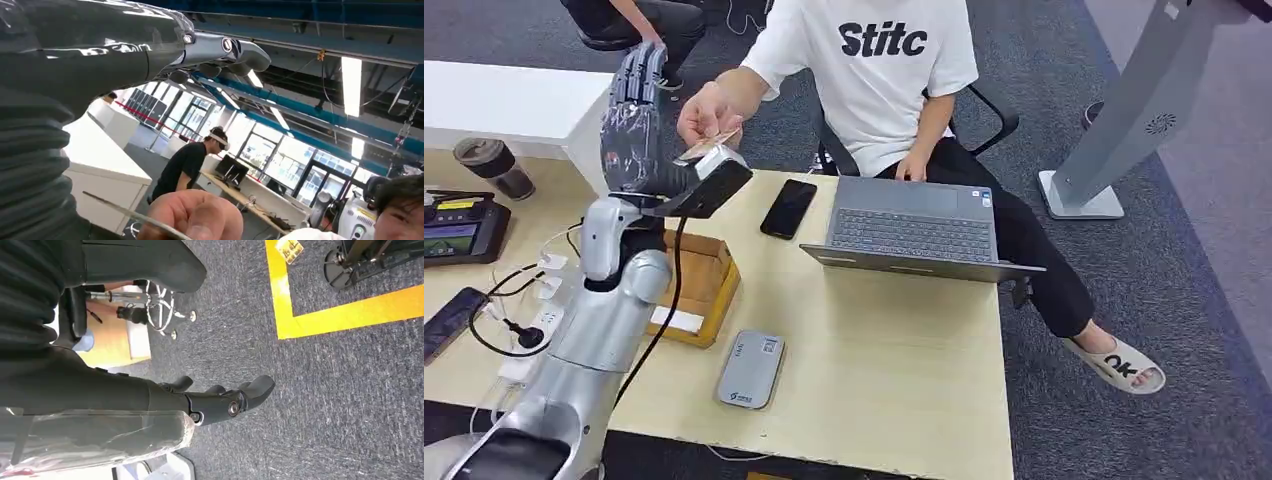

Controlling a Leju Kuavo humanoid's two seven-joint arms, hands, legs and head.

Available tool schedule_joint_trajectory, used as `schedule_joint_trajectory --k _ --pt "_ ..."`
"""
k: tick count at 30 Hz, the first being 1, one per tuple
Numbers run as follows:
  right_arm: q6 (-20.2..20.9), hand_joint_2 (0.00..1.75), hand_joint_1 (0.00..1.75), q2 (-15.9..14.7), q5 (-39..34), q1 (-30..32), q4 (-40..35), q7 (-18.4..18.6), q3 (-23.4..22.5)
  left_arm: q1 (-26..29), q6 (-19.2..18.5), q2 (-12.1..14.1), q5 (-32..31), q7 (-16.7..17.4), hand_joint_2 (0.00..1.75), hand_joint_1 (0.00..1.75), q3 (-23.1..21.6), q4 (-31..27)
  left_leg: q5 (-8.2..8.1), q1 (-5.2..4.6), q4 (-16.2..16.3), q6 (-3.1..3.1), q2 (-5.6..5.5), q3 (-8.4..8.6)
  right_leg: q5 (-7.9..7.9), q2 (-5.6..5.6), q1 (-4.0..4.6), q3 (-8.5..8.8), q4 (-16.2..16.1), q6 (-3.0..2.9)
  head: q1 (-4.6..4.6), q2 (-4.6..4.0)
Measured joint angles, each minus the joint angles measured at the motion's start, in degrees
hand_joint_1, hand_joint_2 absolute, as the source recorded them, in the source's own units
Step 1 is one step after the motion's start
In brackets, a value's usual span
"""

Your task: Pass the card to the sensor for recognition and then transmit it.

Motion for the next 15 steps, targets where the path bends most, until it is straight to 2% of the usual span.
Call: schedule_joint_trajectory --k 1,2,7,15 --pt "0.0 1.75 0.0 0.0 0.0 0.0 0.0 0.0 0.1 0.1 0.0 0.0 -0.2 0.0 1.75 1.68 0.0 0.0 0.0 0.0 0.0 0.0 0.0 0.0 0.0 0.0 0.0 0.0 0.0 0.0 0.0 0.0" --pt "0.0 1.75 0.0 0.0 0.0 0.1 0.0 0.0 0.2 0.2 0.1 0.0 -0.3 0.0 1.75 1.75 -0.1 0.0 0.0 0.0 0.0 0.0 0.0 -0.01 0.0 0.0 0.0 0.0 0.0 0.0 0.0 0.0" --pt "0.0 1.75 0.0 0.0 0.1 0.2 0.0 -0.1 0.8 1.2 0.1 0.3 -0.6 0.0 1.75 1.71 -0.3 0.0 0.0 0.0 0.0 0.0 0.0 -0.02 0.0 0.0 0.0 -0.02 0.0 0.0 0.0 0.0" --pt "0.0 1.75 0.0 -0.1 0.1 0.4 -0.3 -0.3 1.4 2.1 0.0 1.5 -1.3 0.3 1.75 1.75 -0.3 0.3 0.0 0.0 0.0 0.0 0.01 -0.04 0.0 0.01 0.0 -0.03 0.0 0.0 0.0 0.0"
